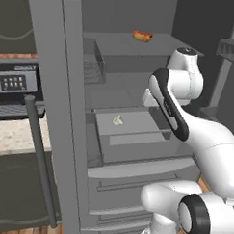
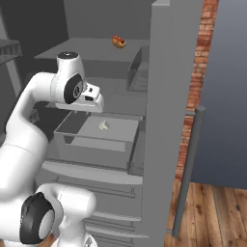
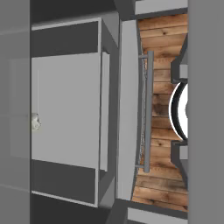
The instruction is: Fully open the fridge drawer.
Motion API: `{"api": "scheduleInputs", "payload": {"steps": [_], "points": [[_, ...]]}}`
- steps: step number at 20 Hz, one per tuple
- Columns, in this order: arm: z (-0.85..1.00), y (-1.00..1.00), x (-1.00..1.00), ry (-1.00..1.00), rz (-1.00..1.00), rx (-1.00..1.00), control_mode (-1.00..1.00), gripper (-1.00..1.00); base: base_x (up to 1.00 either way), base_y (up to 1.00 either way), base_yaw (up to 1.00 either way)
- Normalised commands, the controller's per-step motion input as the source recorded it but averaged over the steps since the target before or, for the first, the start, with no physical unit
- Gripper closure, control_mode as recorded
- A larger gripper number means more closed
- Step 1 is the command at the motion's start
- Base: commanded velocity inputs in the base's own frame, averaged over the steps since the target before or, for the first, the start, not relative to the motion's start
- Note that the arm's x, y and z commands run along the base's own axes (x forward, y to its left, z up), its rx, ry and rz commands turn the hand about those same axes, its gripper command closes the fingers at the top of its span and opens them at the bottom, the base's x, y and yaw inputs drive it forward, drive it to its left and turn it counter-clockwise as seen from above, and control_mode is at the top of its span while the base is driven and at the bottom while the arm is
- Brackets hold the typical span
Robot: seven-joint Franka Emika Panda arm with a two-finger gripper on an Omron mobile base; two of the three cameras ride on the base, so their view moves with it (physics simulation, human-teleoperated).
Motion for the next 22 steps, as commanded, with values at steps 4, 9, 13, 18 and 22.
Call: {"api": "scheduleInputs", "payload": {"steps": [4, 9, 13, 18, 22], "points": [[-0.01, -0.06, -0.32, -0.02, 0.0, 0.0, -1.0, -1.0, 0.0, 0.0, 0.0], [-0.3, -0.04, -0.52, -0.02, 0.0, 0.0, -1.0, -1.0, 0.0, 0.0, 0.0], [-0.51, 0.0, -0.32, 0.0, 0.0, 0.0, -1.0, -1.0, 0.0, 0.0, 0.0], [-0.54, 0.02, -0.23, 0.0, 0.0, -0.02, -1.0, -1.0, 0.0, 0.0, 0.0], [-0.16, 0.0, -0.32, -0.01, 0.0, 0.0, -1.0, -1.0, 0.0, 0.0, 0.0]]}}
